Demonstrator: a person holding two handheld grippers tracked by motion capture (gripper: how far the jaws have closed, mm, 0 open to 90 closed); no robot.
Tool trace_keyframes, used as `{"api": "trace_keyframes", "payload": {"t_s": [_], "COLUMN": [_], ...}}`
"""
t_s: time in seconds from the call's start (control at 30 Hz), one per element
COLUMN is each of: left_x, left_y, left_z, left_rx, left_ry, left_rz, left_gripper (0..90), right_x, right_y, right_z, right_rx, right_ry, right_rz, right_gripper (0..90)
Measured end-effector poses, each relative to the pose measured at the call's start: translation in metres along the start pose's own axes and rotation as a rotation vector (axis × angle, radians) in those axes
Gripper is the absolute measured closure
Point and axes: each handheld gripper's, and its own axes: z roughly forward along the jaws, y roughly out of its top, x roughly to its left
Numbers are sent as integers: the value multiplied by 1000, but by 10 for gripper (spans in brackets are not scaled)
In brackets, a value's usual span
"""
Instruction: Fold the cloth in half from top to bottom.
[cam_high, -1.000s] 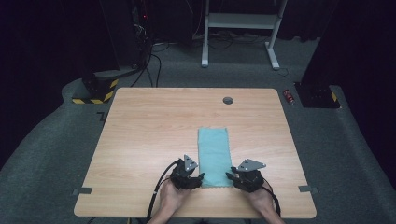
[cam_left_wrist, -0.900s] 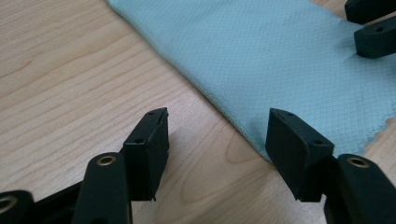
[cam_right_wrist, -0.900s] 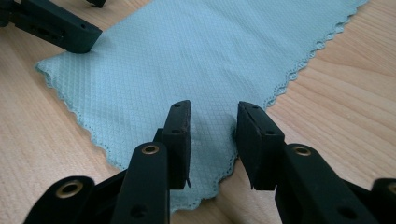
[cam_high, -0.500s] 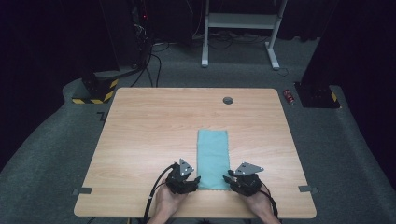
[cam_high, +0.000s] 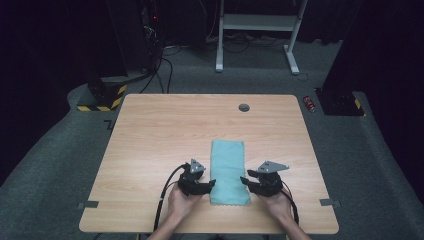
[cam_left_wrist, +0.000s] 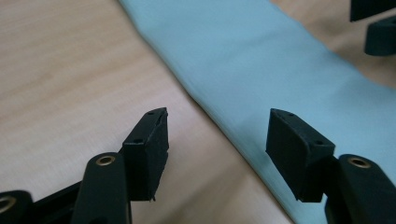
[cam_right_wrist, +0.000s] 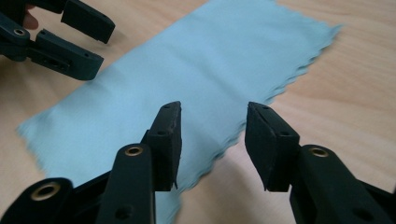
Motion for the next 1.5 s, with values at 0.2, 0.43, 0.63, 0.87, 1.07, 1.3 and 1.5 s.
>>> {"api": "trace_keyframes", "payload": {"t_s": [0.2, 0.43, 0.63, 0.87, 1.07, 1.3, 1.5], "left_x": [25, 42, 53, 54, 64, 65, 65], "left_y": [29, 59, 74, 85, 90, 91, 88], "left_z": [19, 37, 46, 53, 60, 72, 81], "left_rx": [-13, -23, -9, 11, 25, 36, 32], "left_ry": [29, 37, 26, 34, 67, 69, 77], "left_rz": [-46, -75, -115, -106, -132, -161, -165], "left_gripper": [398, 410, 409, 434, 442, 462, 503], "right_x": [-25, -42, -52, -64, -73, -78, -86], "right_y": [21, 35, 46, 56, 61, 62, 60], "right_z": [14, 30, 37, 38, 44, 53, 63], "right_rx": [11, 12, 15, 28, 36, 39, 58], "right_ry": [-14, -47, -74, -92, -94, -113, -109], "right_rz": [60, 119, 128, 171, 190, 212, 250], "right_gripper": [563, 580, 611, 617, 625, 636, 637]}}
